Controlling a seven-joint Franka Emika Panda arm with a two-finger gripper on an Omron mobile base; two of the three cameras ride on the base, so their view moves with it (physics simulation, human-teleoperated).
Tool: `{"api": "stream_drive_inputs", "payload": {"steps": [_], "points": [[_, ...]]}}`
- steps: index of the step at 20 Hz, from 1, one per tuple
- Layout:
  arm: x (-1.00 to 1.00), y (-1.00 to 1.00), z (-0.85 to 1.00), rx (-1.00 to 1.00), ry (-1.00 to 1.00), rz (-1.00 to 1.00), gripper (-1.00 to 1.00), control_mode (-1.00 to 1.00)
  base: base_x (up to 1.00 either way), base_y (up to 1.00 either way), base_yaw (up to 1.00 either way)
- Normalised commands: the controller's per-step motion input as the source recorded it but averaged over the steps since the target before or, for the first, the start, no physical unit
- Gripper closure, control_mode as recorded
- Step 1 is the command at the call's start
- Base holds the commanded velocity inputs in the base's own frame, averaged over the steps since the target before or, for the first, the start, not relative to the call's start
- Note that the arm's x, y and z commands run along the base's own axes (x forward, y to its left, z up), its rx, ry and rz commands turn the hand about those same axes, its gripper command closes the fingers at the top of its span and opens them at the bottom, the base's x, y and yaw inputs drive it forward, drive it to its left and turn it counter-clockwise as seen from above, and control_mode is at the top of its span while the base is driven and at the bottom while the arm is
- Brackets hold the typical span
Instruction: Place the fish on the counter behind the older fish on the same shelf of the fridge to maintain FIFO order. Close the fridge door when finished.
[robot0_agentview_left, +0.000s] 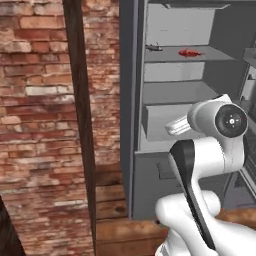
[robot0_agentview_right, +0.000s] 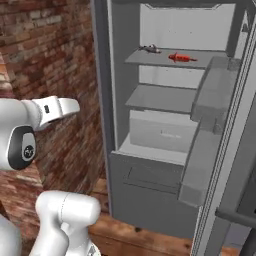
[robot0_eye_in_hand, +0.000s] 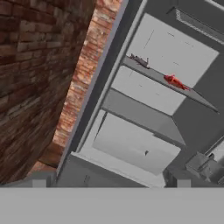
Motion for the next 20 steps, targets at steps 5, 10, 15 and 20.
{"api": "stream_drive_inputs", "payload": {"steps": [5,10,15,20], "points": [[0.0,0.0,0.0,0.0,0.0,0.0,-1.0,1.0,-1.0,0.33,-0.19],[0.0,0.0,0.0,0.0,0.0,0.0,-1.0,1.0,-1.0,0.01,-0.45],[0.0,0.0,0.0,0.0,0.0,0.0,-1.0,1.0,-0.83,-0.42,-0.58],[0.0,0.0,0.0,0.0,0.0,0.0,-1.0,1.0,-0.4,-0.66,-0.63]]}}
